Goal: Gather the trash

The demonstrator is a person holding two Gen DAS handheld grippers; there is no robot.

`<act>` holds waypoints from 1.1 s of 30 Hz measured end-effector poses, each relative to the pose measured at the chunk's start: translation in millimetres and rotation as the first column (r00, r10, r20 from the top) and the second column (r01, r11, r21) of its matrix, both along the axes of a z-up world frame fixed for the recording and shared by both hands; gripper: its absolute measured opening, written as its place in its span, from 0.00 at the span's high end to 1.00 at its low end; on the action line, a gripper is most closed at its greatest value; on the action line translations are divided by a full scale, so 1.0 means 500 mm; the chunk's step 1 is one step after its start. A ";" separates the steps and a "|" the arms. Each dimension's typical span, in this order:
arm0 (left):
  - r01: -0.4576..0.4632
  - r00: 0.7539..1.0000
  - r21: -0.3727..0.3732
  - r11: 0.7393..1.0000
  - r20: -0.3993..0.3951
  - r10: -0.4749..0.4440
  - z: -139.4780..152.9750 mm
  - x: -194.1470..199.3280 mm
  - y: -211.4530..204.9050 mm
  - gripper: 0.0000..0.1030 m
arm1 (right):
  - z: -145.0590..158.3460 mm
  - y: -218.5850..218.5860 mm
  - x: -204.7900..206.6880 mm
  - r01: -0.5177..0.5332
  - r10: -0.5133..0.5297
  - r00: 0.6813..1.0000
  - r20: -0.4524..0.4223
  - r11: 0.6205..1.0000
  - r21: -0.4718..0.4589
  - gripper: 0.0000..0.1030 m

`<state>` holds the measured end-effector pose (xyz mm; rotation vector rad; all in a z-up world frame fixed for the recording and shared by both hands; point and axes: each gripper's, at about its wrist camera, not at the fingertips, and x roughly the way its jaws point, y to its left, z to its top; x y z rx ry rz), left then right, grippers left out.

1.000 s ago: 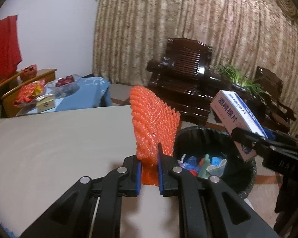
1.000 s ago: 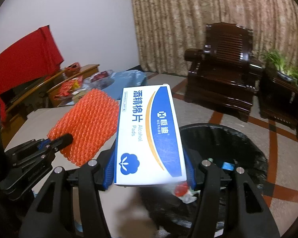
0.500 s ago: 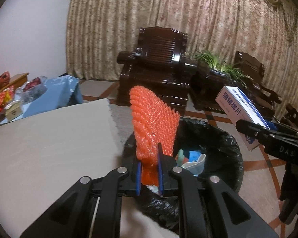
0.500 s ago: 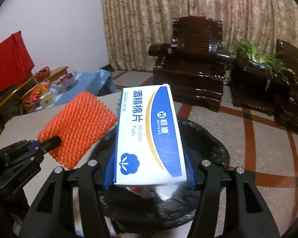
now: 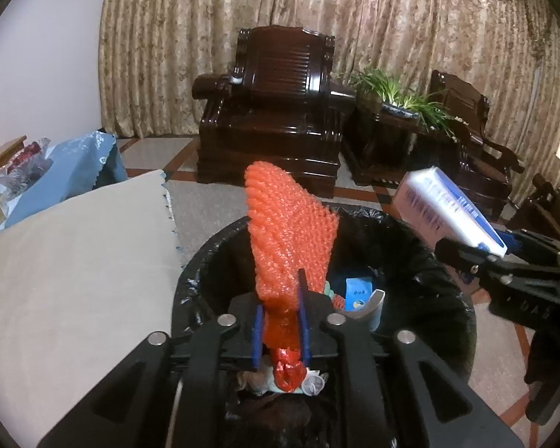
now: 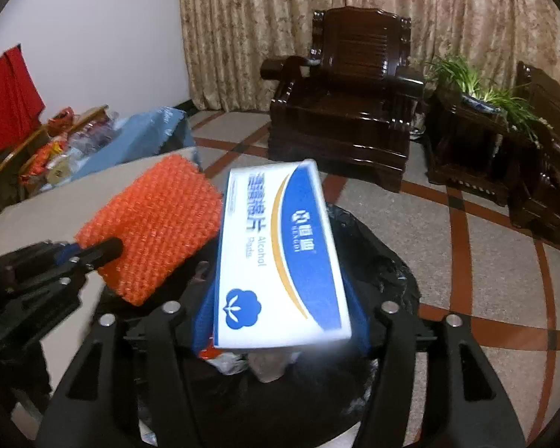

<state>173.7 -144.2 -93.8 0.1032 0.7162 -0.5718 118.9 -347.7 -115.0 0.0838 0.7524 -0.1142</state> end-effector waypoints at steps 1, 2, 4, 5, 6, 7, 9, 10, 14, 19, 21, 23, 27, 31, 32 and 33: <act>0.002 1.000 0.001 1.000 -0.017 -0.002 -0.005 0.007 -0.003 0.58 | -0.005 -0.003 0.006 0.008 -0.008 1.000 -0.002 1.000 -0.005 0.29; -0.002 1.000 0.003 1.000 -0.020 0.003 -0.008 0.010 -0.004 0.50 | -0.011 -0.008 0.008 0.012 -0.012 1.000 -0.005 1.000 -0.006 0.28; -0.007 1.000 0.004 1.000 -0.020 0.007 -0.012 0.014 0.002 0.47 | -0.017 -0.018 0.010 0.020 -0.020 1.000 -0.010 1.000 -0.004 0.20; -0.010 1.000 0.012 1.000 -0.021 0.010 -0.015 0.014 0.006 0.47 | -0.019 -0.022 0.007 0.026 -0.026 1.000 -0.004 1.000 -0.004 0.15; -0.014 1.000 0.017 1.000 -0.022 0.014 -0.016 0.014 0.007 0.45 | -0.019 -0.025 0.003 0.029 -0.029 1.000 0.000 1.000 -0.004 0.14; -0.020 0.999 0.018 1.000 -0.025 0.020 -0.017 0.013 0.014 0.42 | -0.019 -0.026 0.000 0.028 -0.028 1.000 0.001 1.000 0.000 0.12; -0.031 0.999 0.016 0.999 -0.028 0.032 -0.016 0.011 0.026 0.36 | -0.018 -0.024 -0.007 0.030 -0.030 1.000 0.002 0.999 0.016 0.08; -0.041 0.999 0.016 0.999 -0.024 0.041 -0.013 0.008 0.034 0.31 | -0.016 -0.026 -0.012 0.032 -0.032 0.999 0.002 0.999 0.026 0.07; -0.059 0.998 0.017 0.998 -0.004 0.059 0.004 -0.009 0.062 0.19 | -0.001 -0.016 -0.030 0.022 -0.022 1.000 0.000 0.997 0.071 0.06; -0.096 0.995 0.007 0.995 0.019 0.095 0.040 -0.039 0.106 0.08 | 0.040 0.023 -0.061 -0.007 0.004 0.999 0.035 0.997 0.083 0.05; -0.115 0.993 -0.005 0.993 0.027 0.115 0.055 -0.054 0.124 0.07 | 0.059 0.040 -0.071 -0.018 0.014 0.999 0.050 0.997 0.076 0.05; -0.142 0.989 -0.013 0.990 0.035 0.143 0.068 -0.065 0.137 0.06 | 0.076 0.058 -0.081 -0.026 0.023 0.997 0.068 0.998 0.057 0.05; -0.169 0.985 -0.018 0.985 0.034 0.170 0.091 -0.088 0.162 0.06 | 0.108 0.096 -0.100 -0.061 0.057 0.993 0.098 0.998 0.035 0.05; -0.186 0.981 -0.023 0.982 0.042 0.187 0.110 -0.109 0.180 0.06 | 0.131 0.121 -0.112 -0.082 0.077 0.990 0.116 0.996 0.041 0.05; -0.190 0.981 -0.025 0.981 0.043 0.191 0.114 -0.113 0.181 0.06 | 0.138 0.128 -0.115 -0.088 0.083 0.990 0.117 0.995 0.043 0.05; -0.196 0.979 -0.029 0.980 0.047 0.197 0.121 -0.119 0.186 0.06 | 0.143 0.130 -0.118 -0.092 0.086 0.989 0.118 0.995 0.044 0.05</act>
